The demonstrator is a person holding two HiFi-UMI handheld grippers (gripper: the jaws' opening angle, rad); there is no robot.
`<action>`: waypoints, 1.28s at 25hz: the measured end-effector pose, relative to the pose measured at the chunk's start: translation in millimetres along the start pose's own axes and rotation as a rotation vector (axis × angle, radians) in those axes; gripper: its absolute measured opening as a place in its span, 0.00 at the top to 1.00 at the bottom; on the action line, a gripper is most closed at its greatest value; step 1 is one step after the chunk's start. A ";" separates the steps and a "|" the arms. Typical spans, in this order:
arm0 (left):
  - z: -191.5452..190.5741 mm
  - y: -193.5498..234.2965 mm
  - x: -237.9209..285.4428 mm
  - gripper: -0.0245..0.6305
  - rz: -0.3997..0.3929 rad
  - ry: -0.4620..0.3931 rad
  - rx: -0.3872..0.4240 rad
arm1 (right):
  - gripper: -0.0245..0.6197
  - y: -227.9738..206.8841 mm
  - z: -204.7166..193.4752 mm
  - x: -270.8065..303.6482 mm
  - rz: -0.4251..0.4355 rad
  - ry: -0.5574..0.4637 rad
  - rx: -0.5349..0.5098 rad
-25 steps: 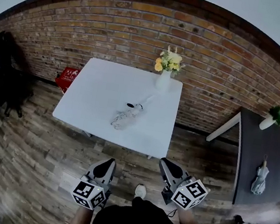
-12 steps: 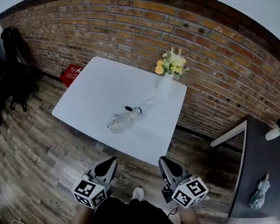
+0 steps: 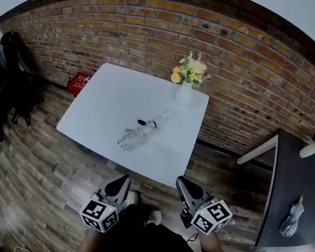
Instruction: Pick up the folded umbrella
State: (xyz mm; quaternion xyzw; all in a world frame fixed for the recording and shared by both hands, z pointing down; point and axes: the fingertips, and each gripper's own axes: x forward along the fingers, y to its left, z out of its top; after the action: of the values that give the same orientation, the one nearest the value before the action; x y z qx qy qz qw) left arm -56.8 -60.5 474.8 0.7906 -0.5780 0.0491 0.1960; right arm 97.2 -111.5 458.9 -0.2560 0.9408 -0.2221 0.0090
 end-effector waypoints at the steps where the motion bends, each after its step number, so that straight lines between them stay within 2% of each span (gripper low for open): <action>1: 0.2 1.3 2.1 0.94 0.000 0.004 0.001 | 0.93 -0.3 0.6 0.6 0.000 -0.001 -0.001; 10: 9.0 20.6 30.4 0.94 -0.027 0.021 0.010 | 0.93 -7.9 3.0 14.8 -0.025 -0.012 -0.001; 15: 4.8 40.4 54.4 0.94 -0.044 0.051 0.007 | 0.93 -15.7 -2.9 34.5 -0.057 0.034 -0.066; 18: 4.1 57.0 67.8 0.94 -0.053 0.075 0.025 | 0.93 -22.0 -3.2 49.6 -0.079 0.051 -0.101; 32: -0.9 124.5 145.8 0.94 -0.134 0.218 0.135 | 0.93 -57.6 0.9 114.3 -0.203 0.086 -0.097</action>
State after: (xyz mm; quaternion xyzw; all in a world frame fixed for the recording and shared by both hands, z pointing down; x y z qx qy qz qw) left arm -125.2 -222.3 551.5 0.8287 -0.4947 0.1603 0.2070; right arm 25.5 -211.7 493.5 -0.3403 0.9192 -0.1866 -0.0662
